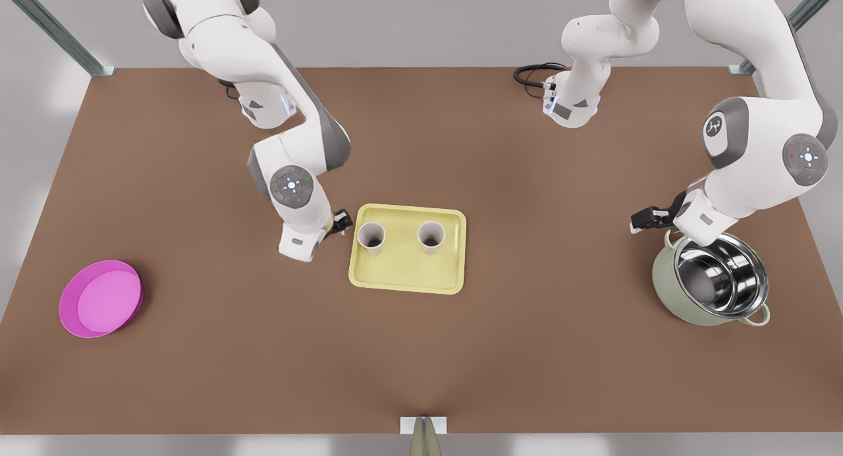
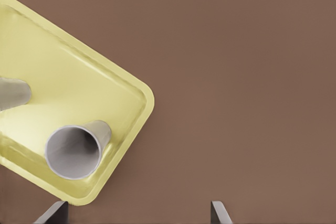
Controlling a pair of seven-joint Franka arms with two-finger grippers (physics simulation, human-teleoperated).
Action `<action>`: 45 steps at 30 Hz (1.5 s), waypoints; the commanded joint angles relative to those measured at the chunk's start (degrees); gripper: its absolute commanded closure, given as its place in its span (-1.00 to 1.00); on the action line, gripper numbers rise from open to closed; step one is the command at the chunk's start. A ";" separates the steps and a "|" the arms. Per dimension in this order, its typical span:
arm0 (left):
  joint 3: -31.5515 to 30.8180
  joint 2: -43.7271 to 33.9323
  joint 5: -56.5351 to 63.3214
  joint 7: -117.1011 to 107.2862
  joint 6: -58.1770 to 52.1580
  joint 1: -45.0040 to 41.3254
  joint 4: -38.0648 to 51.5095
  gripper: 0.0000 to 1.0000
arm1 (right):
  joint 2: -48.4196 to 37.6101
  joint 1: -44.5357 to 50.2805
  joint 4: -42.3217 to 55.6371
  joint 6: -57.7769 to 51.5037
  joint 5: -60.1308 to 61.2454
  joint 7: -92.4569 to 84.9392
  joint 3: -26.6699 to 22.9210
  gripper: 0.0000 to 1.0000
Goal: Use the left arm to pick up the white IKEA cup from the tray and place it on the middle-left position; use the right arm to pick up the white IKEA cup from the tray and place it on the middle-right position
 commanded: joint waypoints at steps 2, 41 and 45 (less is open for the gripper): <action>-0.02 -0.06 0.06 -0.30 0.01 0.00 -0.08 -1.00 | 1.28 2.52 0.15 5.03 1.12 10.11 0.26 -1.00; 0.42 -0.24 -0.02 -0.47 -0.08 0.62 0.19 -1.00 | 7.61 4.29 -14.88 21.29 0.60 8.53 0.17 -0.66; 0.42 -0.24 -0.02 -0.47 -0.08 0.62 0.19 -1.00 | 9.11 4.64 -14.35 21.46 0.42 8.53 0.26 -0.45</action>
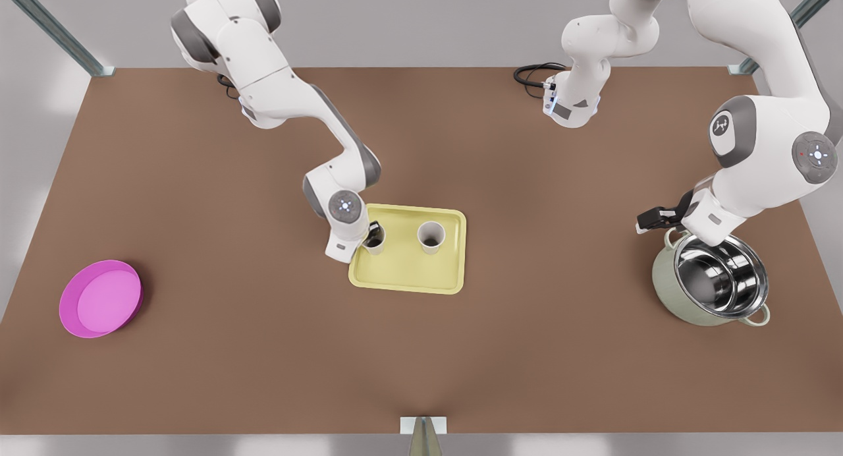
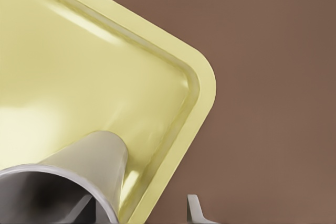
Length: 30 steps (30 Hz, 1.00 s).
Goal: Use the left arm to pick up the white IKEA cup from the tray and place it on the middle-left position; use the right arm to pick up the white IKEA cup from the tray and place it on the middle-right position
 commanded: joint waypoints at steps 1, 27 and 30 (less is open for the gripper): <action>-0.02 -0.06 0.03 -0.17 -0.06 0.01 0.03 -1.00 | 0.36 0.05 0.20 0.19 -0.01 -0.89 0.04 -0.35; -0.02 -0.15 -0.06 0.09 -0.32 0.45 0.03 -1.00 | -4.92 -35.81 3.28 -7.28 2.10 -44.21 -0.57 0.65; -0.11 -0.06 -0.32 -0.08 -0.06 0.45 0.03 -1.00 | -2.46 -40.82 4.42 -6.76 2.19 -51.25 -0.57 0.73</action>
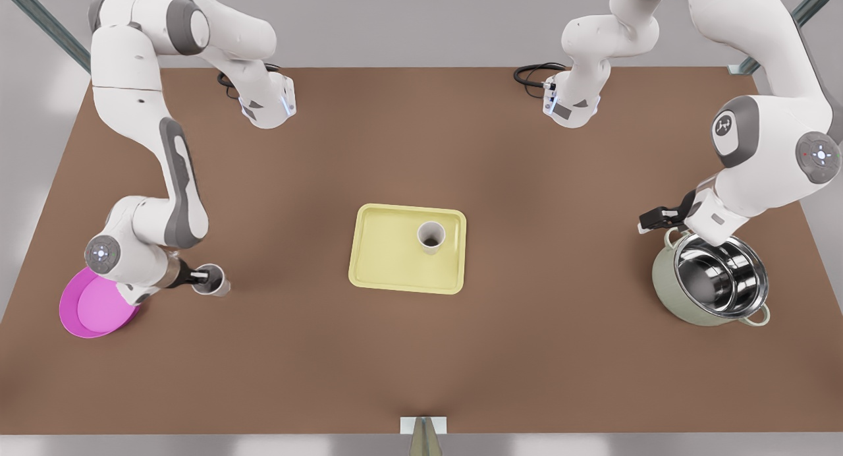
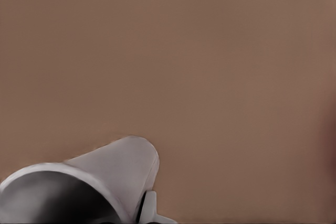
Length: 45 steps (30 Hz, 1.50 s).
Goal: Use the left arm to pick up the white IKEA cup from the tray and place it on the middle-left position; use the right arm to pick up the white IKEA cup from the tray and place it on the middle-right position
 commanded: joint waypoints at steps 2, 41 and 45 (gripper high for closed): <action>-0.34 0.01 0.26 0.01 1.59 -0.55 -0.15 -1.00 | 1.54 -2.50 0.49 -0.77 -0.35 -36.00 0.02 0.74; -1.22 25.93 6.59 -39.27 30.85 -40.46 -0.50 -1.00 | -19.73 6.37 14.02 -30.56 -5.63 -2.25 1.25 -1.00; -1.04 26.72 7.03 -39.19 32.17 -40.28 -0.24 -1.00 | -19.73 6.46 14.02 -30.65 -5.80 -2.25 1.34 -1.00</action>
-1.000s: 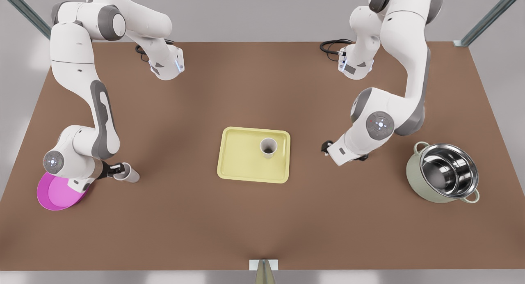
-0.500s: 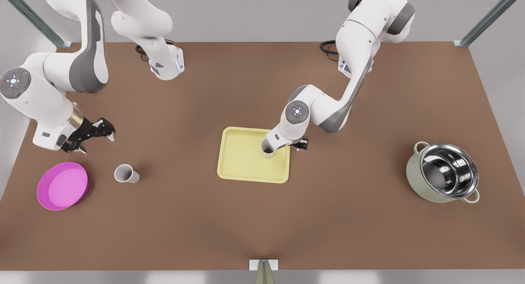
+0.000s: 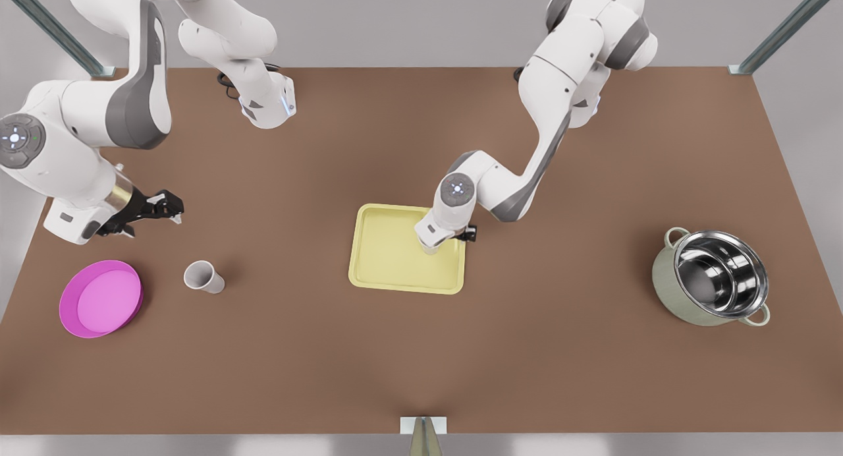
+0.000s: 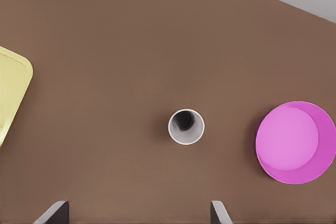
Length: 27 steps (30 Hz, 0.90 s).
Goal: Use the left arm to pick up the white IKEA cup from the tray and place it on the middle-left position; use the right arm to pick up the white IKEA cup from the tray and place it on the middle-right position
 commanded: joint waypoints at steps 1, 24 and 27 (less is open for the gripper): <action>0.01 0.53 0.36 -8.98 2.79 -0.16 0.01 -1.00 | -0.03 -0.01 -0.09 -1.24 0.06 8.39 0.01 -1.00; 0.19 3.69 0.62 -9.06 5.43 -1.03 -0.61 0.87 | 1.20 -0.18 1.49 3.32 1.29 8.12 -0.25 -1.00; 0.80 0.54 0.97 -9.42 0.43 -0.60 -0.69 0.89 | 1.20 -0.18 1.49 3.85 1.20 8.21 -0.25 -1.00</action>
